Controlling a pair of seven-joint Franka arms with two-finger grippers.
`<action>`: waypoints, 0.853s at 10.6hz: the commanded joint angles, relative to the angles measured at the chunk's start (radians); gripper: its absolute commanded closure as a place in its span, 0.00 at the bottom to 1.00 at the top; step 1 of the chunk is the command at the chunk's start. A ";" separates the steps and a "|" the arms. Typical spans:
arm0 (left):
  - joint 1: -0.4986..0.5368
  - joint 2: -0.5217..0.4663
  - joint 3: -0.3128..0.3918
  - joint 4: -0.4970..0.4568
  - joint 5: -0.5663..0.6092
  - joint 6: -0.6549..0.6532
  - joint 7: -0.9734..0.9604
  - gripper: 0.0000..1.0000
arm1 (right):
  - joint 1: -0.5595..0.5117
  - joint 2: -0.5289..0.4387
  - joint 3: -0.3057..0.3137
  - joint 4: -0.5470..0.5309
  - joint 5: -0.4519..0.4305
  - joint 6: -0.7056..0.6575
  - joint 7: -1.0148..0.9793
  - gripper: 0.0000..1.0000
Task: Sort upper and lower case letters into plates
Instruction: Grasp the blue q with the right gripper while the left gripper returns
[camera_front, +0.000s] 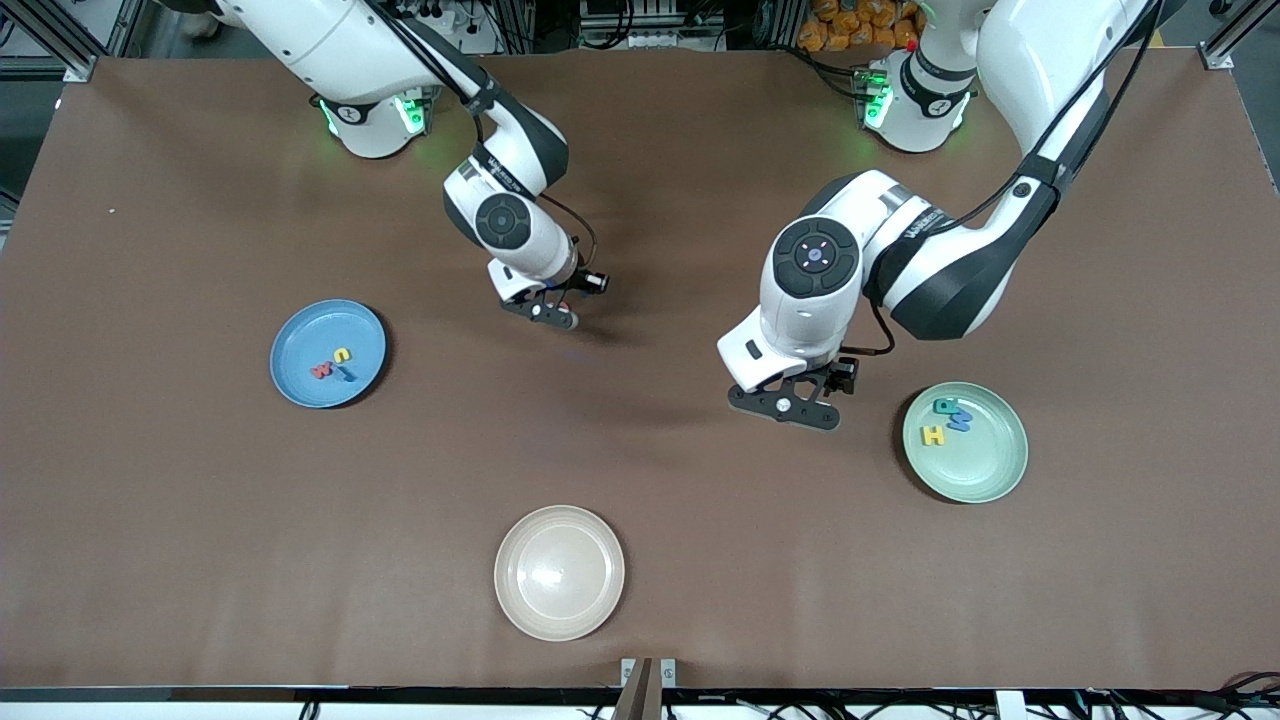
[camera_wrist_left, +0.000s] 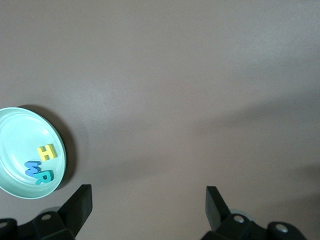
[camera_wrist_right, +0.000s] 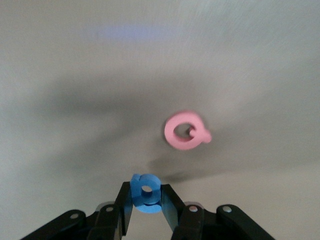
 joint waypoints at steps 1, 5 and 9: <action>-0.013 0.001 0.002 0.019 -0.026 -0.019 -0.047 0.00 | -0.093 -0.061 0.011 0.023 -0.019 -0.089 -0.004 1.00; -0.093 0.023 0.000 0.026 -0.047 -0.004 -0.194 0.00 | -0.366 -0.096 0.006 0.043 -0.019 -0.261 -0.303 1.00; -0.206 0.090 0.002 0.028 -0.049 0.195 -0.366 0.00 | -0.616 -0.124 -0.005 0.022 -0.128 -0.371 -0.556 1.00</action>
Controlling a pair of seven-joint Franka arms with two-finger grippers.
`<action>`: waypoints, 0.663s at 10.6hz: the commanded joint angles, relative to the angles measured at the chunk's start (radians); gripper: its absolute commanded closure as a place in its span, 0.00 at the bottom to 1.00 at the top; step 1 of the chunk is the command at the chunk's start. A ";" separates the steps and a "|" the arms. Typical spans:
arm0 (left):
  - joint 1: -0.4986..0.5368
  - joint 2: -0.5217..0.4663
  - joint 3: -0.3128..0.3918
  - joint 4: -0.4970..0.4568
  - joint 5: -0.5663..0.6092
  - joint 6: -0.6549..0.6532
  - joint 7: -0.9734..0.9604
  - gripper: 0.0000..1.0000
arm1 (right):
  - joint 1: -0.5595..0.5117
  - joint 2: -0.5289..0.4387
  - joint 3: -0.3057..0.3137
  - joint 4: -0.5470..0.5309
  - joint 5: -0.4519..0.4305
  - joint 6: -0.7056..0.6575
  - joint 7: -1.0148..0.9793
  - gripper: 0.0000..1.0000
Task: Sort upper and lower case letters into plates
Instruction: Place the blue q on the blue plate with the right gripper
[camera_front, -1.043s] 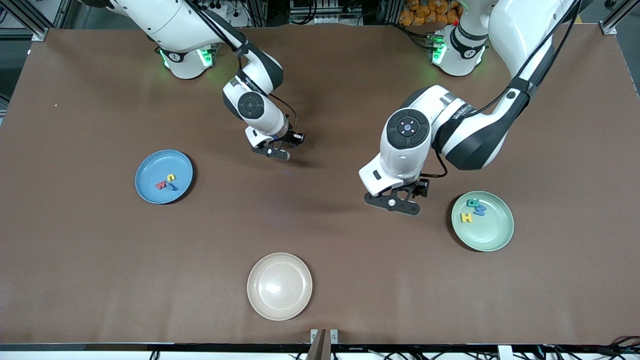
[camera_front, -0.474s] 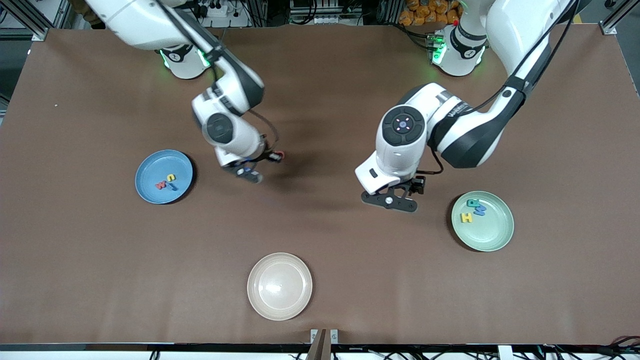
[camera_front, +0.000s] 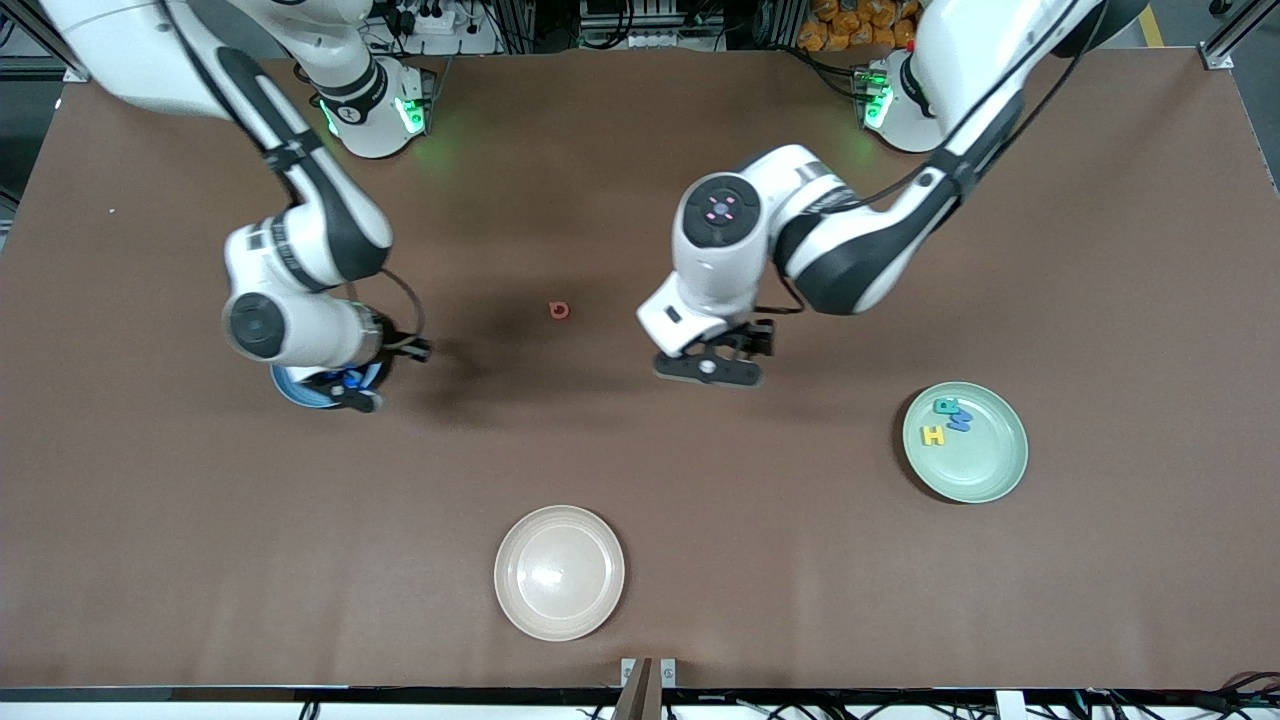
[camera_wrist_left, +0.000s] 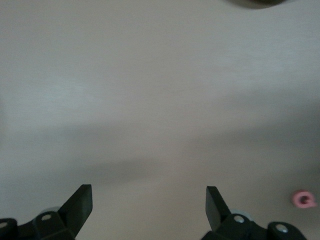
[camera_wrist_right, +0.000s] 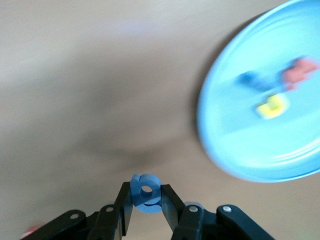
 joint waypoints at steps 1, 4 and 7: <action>-0.078 0.055 0.009 0.027 -0.017 0.118 -0.087 0.00 | -0.136 -0.024 0.011 -0.028 -0.039 -0.019 -0.162 1.00; -0.225 0.108 0.078 0.033 -0.020 0.235 -0.089 0.00 | -0.216 0.001 0.009 -0.027 -0.142 0.004 -0.200 0.87; -0.360 0.211 0.136 0.111 -0.033 0.318 -0.188 0.00 | -0.222 0.004 0.009 -0.021 -0.140 0.003 -0.186 0.00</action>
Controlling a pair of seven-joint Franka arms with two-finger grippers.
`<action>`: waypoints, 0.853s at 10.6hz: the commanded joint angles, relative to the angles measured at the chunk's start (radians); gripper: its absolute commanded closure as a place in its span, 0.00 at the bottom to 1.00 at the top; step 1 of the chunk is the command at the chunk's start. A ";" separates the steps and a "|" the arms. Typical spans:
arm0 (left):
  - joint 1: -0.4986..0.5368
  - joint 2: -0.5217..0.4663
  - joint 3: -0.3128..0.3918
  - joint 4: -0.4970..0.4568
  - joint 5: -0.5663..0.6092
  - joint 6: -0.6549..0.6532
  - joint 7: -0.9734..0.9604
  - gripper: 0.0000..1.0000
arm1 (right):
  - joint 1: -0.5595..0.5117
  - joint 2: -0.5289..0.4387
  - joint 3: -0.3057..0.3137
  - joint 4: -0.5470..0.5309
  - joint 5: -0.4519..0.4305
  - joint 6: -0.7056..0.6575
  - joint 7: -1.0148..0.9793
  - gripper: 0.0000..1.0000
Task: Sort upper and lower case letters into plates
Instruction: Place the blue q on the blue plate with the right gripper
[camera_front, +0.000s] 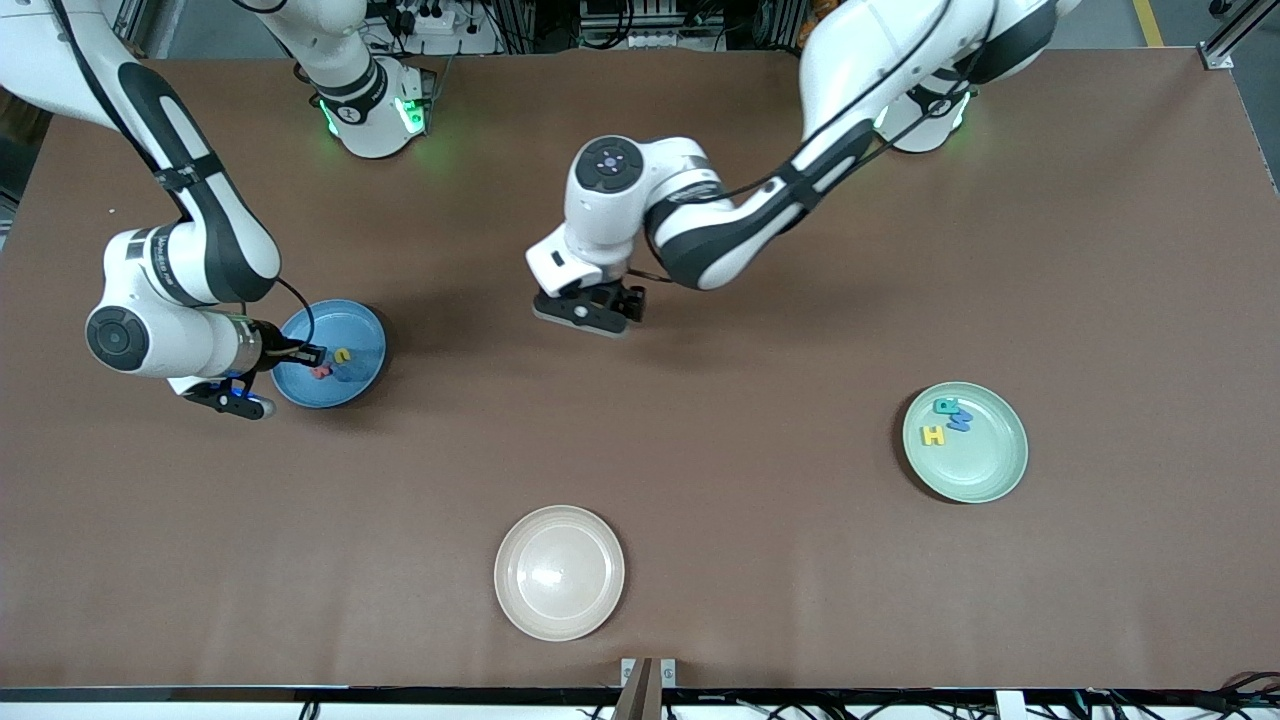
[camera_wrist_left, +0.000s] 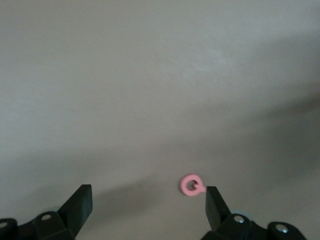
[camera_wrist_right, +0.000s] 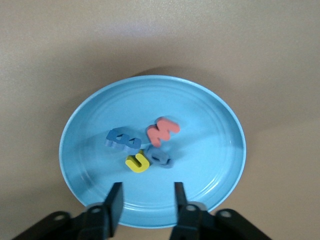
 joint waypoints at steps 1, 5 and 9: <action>-0.131 0.083 0.089 0.117 -0.037 0.008 -0.084 0.00 | -0.013 -0.012 0.020 0.003 -0.019 -0.009 0.015 0.00; -0.227 0.089 0.178 0.116 -0.052 0.039 -0.014 0.00 | 0.118 -0.037 0.028 0.235 -0.006 -0.243 0.024 0.00; -0.248 0.100 0.214 0.102 -0.026 0.039 0.198 0.00 | 0.179 -0.044 0.018 0.484 0.000 -0.427 0.025 0.00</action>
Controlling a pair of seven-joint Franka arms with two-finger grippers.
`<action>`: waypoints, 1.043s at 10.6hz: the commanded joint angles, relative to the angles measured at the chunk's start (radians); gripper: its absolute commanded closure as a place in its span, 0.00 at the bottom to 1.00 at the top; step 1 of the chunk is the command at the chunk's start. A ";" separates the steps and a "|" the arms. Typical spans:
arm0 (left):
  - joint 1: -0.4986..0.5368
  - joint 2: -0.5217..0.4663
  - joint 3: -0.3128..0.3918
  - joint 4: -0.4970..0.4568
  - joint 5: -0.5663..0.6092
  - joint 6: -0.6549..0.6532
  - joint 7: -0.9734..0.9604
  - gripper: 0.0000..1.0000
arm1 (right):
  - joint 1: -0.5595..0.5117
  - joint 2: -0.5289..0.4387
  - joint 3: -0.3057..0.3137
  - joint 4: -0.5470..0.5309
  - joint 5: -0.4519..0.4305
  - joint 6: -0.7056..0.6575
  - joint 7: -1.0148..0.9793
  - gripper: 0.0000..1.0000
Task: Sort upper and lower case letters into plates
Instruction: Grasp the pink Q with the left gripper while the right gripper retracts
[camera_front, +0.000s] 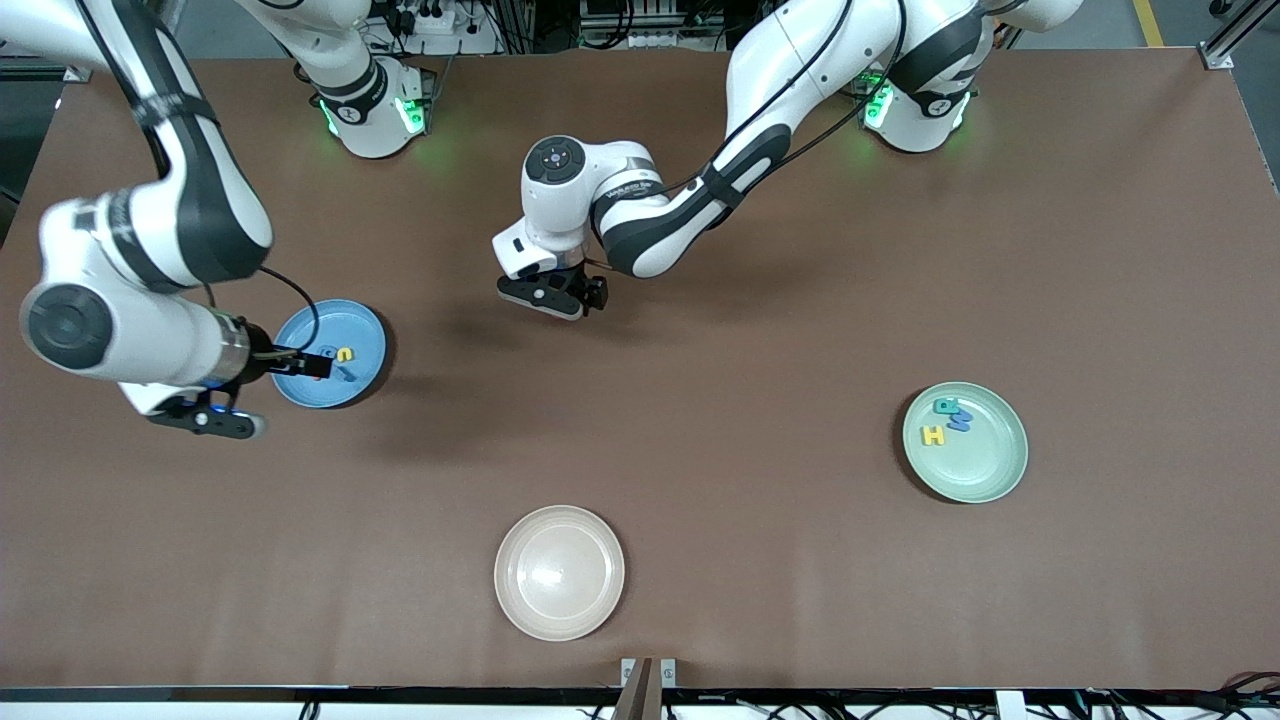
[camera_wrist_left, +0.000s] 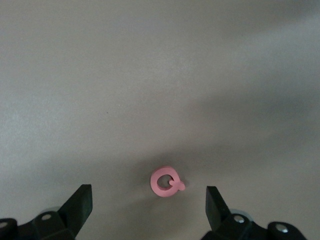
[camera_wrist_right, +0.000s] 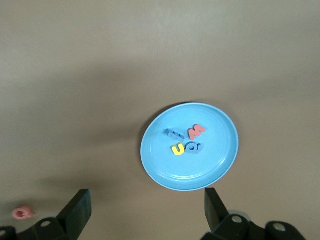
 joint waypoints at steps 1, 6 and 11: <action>-0.018 0.014 0.033 0.011 0.003 0.009 0.216 0.00 | 0.008 -0.010 -0.017 0.071 -0.001 -0.052 -0.007 0.00; -0.016 0.032 0.038 0.005 -0.004 0.060 0.654 0.01 | 0.158 -0.110 -0.208 0.074 0.092 -0.051 -0.017 0.00; -0.048 0.060 0.028 0.001 -0.050 0.063 0.852 0.06 | 0.266 -0.163 -0.345 0.140 0.094 -0.109 -0.077 0.00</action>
